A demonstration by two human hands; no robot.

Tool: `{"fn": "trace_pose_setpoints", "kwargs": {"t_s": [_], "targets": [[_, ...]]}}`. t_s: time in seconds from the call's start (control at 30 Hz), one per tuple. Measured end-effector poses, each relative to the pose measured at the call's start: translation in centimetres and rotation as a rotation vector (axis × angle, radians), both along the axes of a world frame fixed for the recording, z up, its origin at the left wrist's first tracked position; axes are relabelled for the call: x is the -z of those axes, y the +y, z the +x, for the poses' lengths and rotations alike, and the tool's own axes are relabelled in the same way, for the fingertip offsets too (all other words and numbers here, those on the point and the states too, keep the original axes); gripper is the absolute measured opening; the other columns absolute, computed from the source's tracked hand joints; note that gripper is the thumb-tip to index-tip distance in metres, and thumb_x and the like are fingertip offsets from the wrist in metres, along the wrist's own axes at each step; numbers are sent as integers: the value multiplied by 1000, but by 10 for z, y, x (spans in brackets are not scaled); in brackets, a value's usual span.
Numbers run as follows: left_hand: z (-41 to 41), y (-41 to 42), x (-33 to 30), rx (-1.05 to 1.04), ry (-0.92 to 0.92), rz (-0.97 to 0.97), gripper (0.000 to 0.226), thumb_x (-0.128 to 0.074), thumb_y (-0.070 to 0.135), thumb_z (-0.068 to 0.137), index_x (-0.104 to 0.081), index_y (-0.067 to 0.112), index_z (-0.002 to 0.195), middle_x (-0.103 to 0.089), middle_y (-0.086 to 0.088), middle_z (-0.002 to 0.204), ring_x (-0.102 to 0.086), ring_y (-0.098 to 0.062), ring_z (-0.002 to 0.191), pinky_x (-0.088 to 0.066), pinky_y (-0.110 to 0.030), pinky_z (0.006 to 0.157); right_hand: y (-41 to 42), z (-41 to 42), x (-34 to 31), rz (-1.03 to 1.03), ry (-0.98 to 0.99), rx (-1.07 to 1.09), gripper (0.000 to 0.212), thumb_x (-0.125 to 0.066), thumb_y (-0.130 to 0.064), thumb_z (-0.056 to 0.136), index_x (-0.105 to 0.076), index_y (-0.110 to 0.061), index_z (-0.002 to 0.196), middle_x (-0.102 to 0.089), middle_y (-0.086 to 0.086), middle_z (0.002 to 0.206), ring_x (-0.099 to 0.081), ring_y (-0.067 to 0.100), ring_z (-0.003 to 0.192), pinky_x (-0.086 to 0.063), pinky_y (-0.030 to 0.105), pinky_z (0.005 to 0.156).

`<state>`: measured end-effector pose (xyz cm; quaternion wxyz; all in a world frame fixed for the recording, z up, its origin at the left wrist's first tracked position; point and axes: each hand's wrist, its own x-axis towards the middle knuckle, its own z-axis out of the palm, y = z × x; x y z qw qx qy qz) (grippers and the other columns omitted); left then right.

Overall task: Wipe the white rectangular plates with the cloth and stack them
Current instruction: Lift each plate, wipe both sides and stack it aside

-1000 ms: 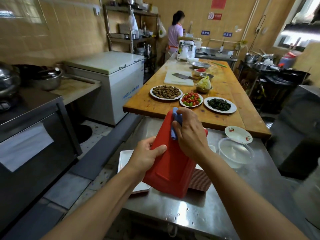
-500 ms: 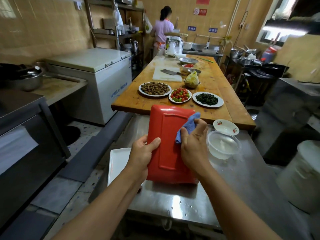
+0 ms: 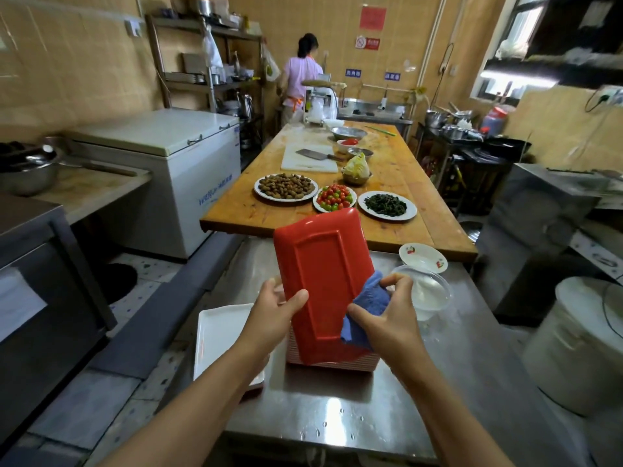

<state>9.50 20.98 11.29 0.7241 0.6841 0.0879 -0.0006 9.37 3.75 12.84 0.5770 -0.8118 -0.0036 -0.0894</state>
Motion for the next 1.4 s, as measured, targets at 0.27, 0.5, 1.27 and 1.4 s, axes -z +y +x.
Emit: {"fn": "trace_pose_setpoints", "kwargs": {"t_s": [0.27,0.5,1.27,1.4], "targets": [[25,36,-69,286,-295,525,74,-79,38,64,-43,34,129,-57,6,126,-58,-15,114,-52,-46,92,-36,-2,-22,-157,-12,-308,52,-75,3,69,-35,-18,97,-53,21,94,-55,19,70,-52,35,60],[26,35,-66,497,-182,257,49,-84,19,64,-65,26,108,-72,0,95,-70,-20,89,-57,-30,71,-48,5,-35,-249,-47,-411,47,-73,-6,77,-37,-23,100,-56,7,91,-62,17,75,-55,24,60],[7,42,-44,90,-5,-121,22,-65,9,80,-64,18,101,-72,-8,94,-70,-23,79,-57,-33,60,-24,26,2,-411,-350,-132,36,-49,-23,91,-38,-15,124,-40,5,134,-39,16,121,-34,31,98],[13,40,-36,1,116,-221,16,-65,13,84,-63,21,98,-74,-5,81,-71,-22,69,-56,-32,53,-26,11,12,-355,-337,-195,39,-46,-20,96,-34,-17,133,-14,-2,157,-19,5,139,-23,26,110]]}}
